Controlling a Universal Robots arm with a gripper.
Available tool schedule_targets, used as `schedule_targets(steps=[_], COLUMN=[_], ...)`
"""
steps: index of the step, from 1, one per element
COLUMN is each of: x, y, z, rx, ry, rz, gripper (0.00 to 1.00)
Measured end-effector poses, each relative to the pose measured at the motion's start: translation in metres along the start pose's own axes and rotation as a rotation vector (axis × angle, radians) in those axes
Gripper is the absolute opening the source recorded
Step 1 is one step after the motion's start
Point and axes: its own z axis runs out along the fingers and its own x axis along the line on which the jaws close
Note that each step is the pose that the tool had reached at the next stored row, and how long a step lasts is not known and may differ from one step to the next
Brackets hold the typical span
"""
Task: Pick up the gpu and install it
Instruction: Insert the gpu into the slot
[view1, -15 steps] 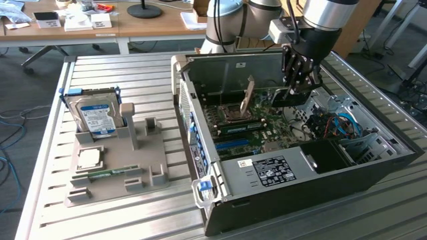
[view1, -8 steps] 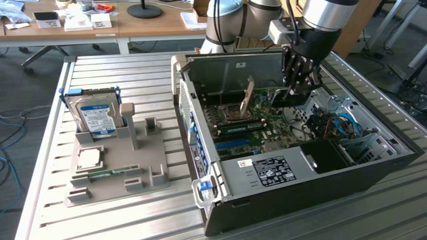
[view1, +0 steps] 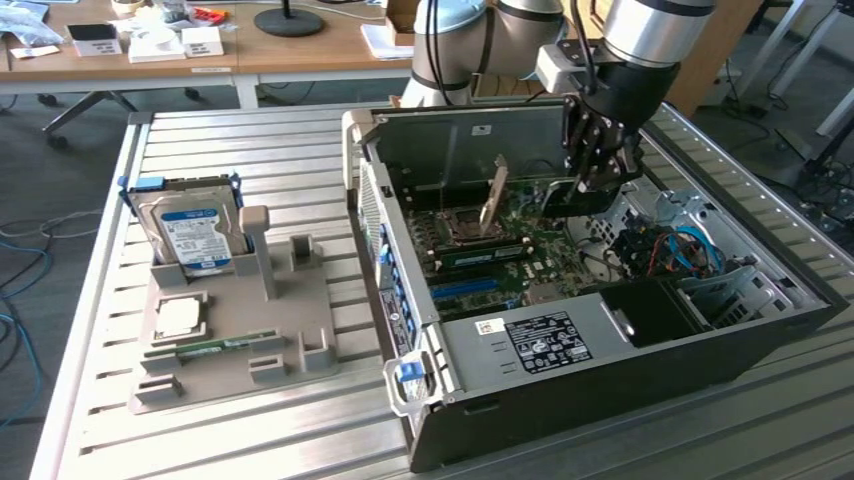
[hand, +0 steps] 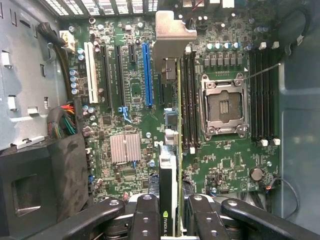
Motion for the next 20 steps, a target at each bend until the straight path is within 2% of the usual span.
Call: schedule_targets(steps=[5, 10, 20], x=[0.0, 0.003, 0.009], y=[0.0026, 0.0089, 0.0118], z=[0.0004, 0.0013, 0.0143], rx=[0.0001, 0.0002, 0.0002], ry=[-0.0003, -0.0002, -0.0002], rz=[0.0, 0.0, 0.0], gripper=[0.27, 0.27, 0.27])
